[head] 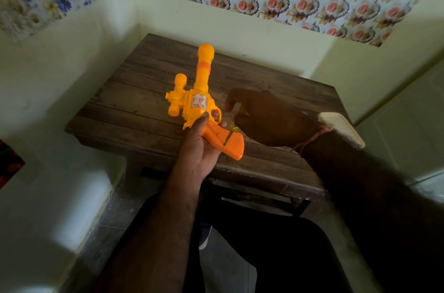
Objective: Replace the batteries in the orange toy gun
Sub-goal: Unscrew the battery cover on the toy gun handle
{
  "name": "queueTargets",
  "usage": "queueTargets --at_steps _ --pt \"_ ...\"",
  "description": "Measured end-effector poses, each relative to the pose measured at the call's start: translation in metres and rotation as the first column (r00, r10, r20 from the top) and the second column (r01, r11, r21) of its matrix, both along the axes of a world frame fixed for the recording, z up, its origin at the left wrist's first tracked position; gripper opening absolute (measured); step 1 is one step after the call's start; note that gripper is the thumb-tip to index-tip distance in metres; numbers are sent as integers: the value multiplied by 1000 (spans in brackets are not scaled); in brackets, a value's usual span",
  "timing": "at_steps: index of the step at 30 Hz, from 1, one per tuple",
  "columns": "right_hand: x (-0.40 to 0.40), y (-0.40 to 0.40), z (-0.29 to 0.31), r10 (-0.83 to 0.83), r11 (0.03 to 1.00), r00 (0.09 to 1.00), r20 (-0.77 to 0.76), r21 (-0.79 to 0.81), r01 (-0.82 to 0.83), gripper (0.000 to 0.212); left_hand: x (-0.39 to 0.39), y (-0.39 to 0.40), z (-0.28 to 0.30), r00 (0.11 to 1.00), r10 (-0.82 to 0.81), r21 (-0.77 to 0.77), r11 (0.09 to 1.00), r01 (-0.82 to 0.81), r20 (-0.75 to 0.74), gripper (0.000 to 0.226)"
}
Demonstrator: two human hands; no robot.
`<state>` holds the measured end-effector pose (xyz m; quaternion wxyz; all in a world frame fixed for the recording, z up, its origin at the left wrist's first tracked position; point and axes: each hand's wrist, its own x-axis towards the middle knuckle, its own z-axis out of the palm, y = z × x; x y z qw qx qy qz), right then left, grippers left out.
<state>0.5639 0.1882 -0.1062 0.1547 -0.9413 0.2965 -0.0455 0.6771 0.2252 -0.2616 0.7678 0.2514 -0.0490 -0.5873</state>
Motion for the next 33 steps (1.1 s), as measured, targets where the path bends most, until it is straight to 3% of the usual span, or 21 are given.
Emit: queueTargets --at_steps 7,13,19,25,30,33 --pt "0 -3 0 7 997 999 -34 -80 -10 24 3 -3 -9 998 -26 -20 999 27 54 61" --pt "1 -4 -3 -55 984 997 -47 -171 46 16 3 -3 -7 1000 -8 -22 1000 8 23 54" --pt "-1 -7 -2 -22 999 1000 -13 -28 22 30 2 -2 -5 1000 -22 -53 998 22 5 51" --pt "1 -4 -6 -56 989 998 38 -132 61 15 2 -2 -4 1000 -14 -27 1000 15 25 47" --pt "1 -2 -1 -49 999 998 43 7 48 30 2 -2 -6 999 -24 -24 999 26 49 52" --pt "0 -2 -3 -52 999 997 57 -12 53 19 2 -1 -4 999 -29 -19 999 30 34 52"
